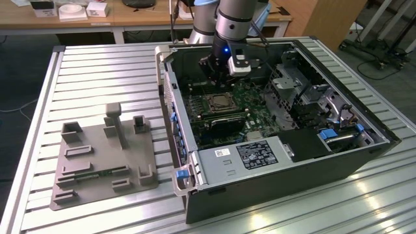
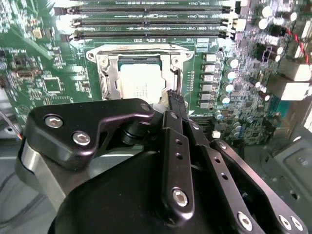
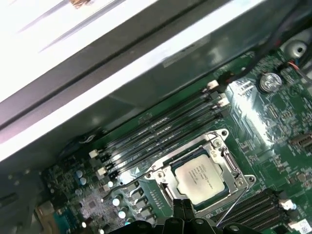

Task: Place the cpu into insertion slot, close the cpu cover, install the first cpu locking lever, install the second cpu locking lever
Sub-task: 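Install the first cpu locking lever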

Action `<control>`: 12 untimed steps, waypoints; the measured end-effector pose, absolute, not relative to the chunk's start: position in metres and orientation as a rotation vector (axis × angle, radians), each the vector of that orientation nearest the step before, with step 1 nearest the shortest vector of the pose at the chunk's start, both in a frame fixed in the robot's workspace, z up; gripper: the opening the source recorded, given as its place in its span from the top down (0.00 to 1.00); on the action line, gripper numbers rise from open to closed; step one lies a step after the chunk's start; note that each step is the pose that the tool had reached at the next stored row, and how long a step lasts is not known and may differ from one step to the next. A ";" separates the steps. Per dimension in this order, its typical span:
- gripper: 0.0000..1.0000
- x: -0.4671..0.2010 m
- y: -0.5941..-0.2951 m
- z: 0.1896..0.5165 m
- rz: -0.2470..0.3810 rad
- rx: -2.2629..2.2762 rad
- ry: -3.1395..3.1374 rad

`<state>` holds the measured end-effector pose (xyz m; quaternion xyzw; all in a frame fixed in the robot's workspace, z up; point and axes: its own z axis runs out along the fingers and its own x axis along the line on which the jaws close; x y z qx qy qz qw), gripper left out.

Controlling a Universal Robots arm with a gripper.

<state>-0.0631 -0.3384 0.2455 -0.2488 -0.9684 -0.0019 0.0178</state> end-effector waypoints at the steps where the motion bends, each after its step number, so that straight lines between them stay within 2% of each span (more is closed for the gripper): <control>1: 0.90 -0.063 -0.338 0.245 -0.006 -0.746 -3.015; 9: 0.90 -0.063 -0.338 0.245 -0.004 -0.546 -3.057; 12: 0.90 -0.063 -0.338 0.245 -0.027 -0.504 -3.061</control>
